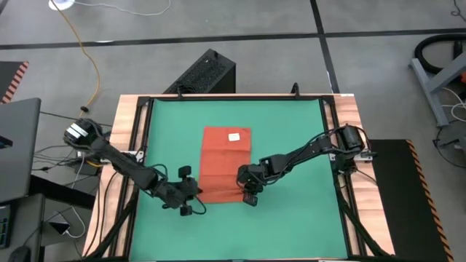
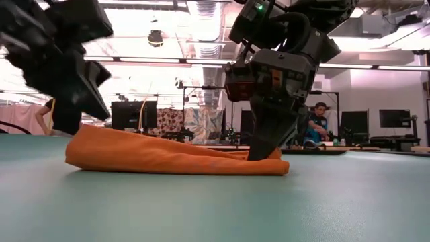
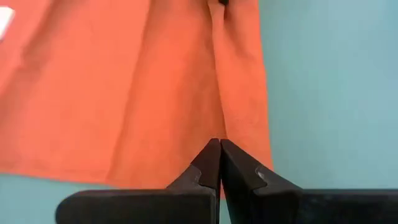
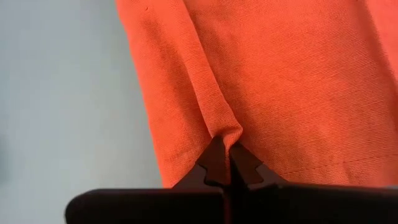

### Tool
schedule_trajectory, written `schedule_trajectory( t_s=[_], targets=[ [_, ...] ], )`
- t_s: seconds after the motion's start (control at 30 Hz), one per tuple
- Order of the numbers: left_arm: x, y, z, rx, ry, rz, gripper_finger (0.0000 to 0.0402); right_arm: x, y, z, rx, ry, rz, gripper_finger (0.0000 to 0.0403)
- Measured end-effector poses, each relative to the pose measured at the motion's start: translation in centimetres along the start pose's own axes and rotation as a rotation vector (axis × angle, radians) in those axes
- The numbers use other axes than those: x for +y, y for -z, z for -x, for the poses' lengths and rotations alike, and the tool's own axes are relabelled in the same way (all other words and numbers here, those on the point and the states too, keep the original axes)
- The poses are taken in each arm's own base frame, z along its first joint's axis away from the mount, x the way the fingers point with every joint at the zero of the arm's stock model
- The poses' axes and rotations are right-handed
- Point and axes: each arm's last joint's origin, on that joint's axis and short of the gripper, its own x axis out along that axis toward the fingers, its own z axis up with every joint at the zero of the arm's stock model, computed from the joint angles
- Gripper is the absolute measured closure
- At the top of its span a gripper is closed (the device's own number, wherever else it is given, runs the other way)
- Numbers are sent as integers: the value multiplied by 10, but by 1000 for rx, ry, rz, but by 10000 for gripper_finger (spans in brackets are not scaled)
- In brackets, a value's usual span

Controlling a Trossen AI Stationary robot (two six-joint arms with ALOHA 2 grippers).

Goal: Roll towel
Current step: Roll the orange towel

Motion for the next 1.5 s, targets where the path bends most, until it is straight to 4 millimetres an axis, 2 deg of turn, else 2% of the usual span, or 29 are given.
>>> schedule_trajectory(
  t_s=[0.17,0.3,0.43,0.6,0.77,1.1,1.37,1.5],
  targets=[
    [1,-2,30,-75,-79,22,401,0,0,0,-1,0,8,390],
    [-18,-9,41,-243,-48,-43,401,0,0,0,0,2,14,390],
    [-37,-5,21,-268,34,-136,401,0,0,0,-3,2,15,390],
    [-51,14,-17,-200,-60,-233,401,0,0,-1,-2,2,15,390],
    [-52,24,-34,-165,-132,-218,401,2,1,-1,-1,0,17,390],
    [-41,34,-43,-96,-195,-110,401,2,1,-1,-1,-1,36,387],
    [-37,39,-44,-29,-183,-68,401,2,1,-1,-14,16,49,350],
    [-37,39,-44,-23,-180,-67,401,5,-2,8,-40,18,76,330]
  ],
)
